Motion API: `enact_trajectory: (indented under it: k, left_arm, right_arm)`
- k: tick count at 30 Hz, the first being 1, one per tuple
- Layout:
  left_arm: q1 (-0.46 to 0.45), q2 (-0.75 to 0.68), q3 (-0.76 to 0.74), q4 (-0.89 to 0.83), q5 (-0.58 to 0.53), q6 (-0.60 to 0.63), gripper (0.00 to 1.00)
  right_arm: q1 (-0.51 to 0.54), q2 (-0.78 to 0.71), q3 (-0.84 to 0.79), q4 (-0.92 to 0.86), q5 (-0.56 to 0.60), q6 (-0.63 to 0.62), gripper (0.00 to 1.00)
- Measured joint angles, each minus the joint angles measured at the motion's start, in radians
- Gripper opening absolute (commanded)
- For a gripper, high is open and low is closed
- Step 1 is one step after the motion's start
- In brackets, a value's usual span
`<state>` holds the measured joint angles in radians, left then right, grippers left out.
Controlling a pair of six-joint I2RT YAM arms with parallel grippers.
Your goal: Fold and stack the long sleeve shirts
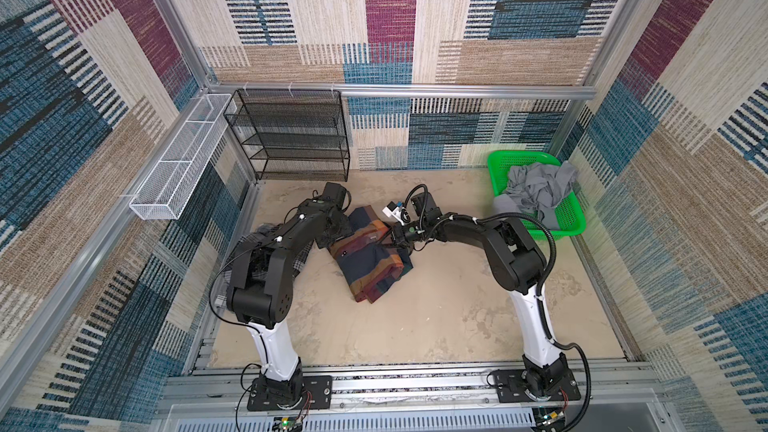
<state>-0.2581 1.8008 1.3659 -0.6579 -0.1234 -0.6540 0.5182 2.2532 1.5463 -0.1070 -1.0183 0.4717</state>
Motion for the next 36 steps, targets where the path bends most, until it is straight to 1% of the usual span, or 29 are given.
enact_trajectory:
  k: [2,5,7,10,13,17,21,25,27,30,33,36]
  left_arm:
    - [0.0,-0.039,-0.014,0.004,0.003,0.0,0.73]
    - [0.0,-0.079,-0.038,0.003,0.025,0.0,0.73]
    - [0.0,-0.1,-0.057,0.004,0.026,0.0,0.73]
    - [0.0,-0.12,-0.076,0.0,0.044,0.0,0.73]
    - [0.0,-0.129,-0.087,-0.001,0.051,0.001,0.73]
    - [0.0,-0.14,-0.095,-0.005,0.059,0.003,0.73]
    - [0.0,-0.145,-0.097,-0.003,0.078,0.003,0.73]
    - [-0.001,-0.145,-0.108,-0.003,0.105,0.0,0.72]
    - [-0.002,-0.144,-0.113,0.003,0.108,-0.001,0.72]
    - [-0.006,-0.129,-0.113,0.015,0.129,-0.005,0.72]
    - [-0.007,-0.106,-0.113,0.021,0.13,-0.016,0.72]
    - [-0.009,-0.083,-0.107,0.028,0.131,-0.031,0.72]
  right_arm:
    - [0.0,-0.002,0.019,-0.024,0.027,-0.008,0.27]
    - [-0.002,-0.014,0.028,-0.053,0.068,-0.032,0.31]
    - [-0.002,-0.031,0.028,-0.074,0.088,-0.036,0.39]
    - [-0.003,-0.053,0.028,-0.085,0.114,-0.048,0.47]
    - [-0.005,-0.08,0.021,-0.109,0.148,-0.059,0.51]
    - [-0.013,-0.101,0.036,-0.155,0.208,-0.087,0.53]
    - [-0.016,-0.135,0.04,-0.211,0.291,-0.112,0.53]
    - [-0.019,-0.194,0.037,-0.261,0.386,-0.14,0.5]
    - [-0.019,-0.236,0.028,-0.261,0.403,-0.153,0.49]
    - [-0.019,-0.283,0.004,-0.212,0.365,-0.158,0.47]
    - [-0.01,-0.257,0.01,-0.166,0.285,-0.154,0.41]
    - [-0.001,-0.135,0.099,-0.135,0.212,-0.156,0.27]
